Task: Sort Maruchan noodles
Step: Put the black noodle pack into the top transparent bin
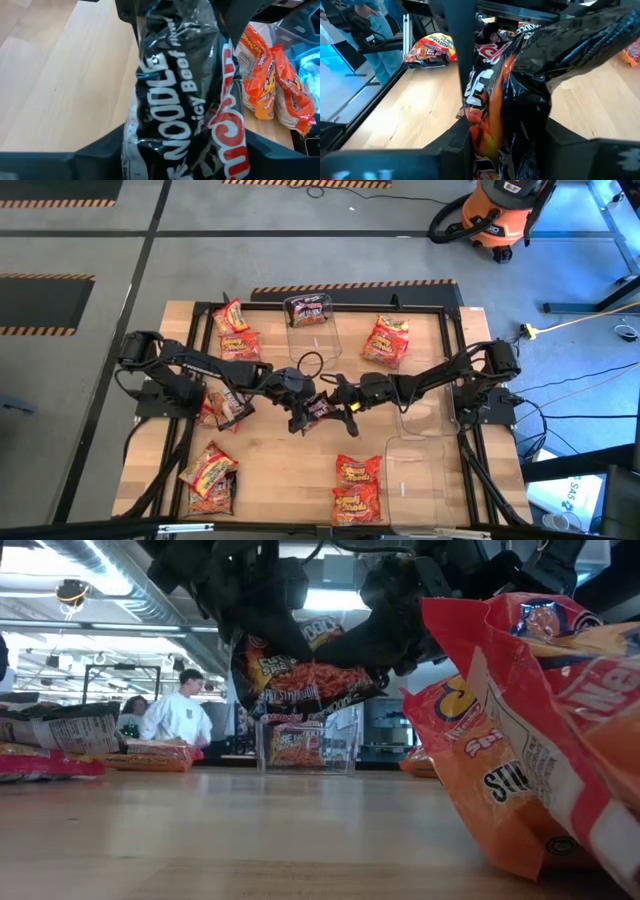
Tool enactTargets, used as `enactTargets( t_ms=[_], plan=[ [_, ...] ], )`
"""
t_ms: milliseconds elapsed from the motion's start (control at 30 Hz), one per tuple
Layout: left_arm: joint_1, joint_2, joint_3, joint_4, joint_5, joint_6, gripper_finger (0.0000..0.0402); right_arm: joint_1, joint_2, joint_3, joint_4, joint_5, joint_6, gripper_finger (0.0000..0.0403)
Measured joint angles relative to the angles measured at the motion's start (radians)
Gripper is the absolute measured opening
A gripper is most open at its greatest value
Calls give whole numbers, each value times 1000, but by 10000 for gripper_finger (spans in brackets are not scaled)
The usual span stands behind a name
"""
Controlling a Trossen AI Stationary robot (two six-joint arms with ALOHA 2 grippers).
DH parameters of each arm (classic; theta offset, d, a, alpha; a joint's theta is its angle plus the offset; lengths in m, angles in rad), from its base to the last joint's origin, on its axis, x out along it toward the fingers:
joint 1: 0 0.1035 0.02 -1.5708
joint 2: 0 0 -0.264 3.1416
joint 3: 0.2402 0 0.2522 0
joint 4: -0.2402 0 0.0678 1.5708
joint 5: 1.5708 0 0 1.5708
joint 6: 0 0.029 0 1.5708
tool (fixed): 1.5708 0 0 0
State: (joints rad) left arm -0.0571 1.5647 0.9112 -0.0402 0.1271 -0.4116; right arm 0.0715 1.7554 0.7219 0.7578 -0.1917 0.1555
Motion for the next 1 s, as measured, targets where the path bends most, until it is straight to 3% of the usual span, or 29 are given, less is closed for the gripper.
enactTargets(
  t_ms=[200,467,800,1000],
  plan=[
    [6,0,0,0,22,6,144,0,0,0,0,18,22,143],
    [9,-7,-1,-19,21,46,133,-2,-29,0,-15,28,-6,238],
    [30,-155,-2,-117,11,57,132,-1,-319,2,-338,28,-57,270],
    [69,-249,-1,-143,-36,126,131,-1,-443,2,-472,108,-104,270]
  ],
)
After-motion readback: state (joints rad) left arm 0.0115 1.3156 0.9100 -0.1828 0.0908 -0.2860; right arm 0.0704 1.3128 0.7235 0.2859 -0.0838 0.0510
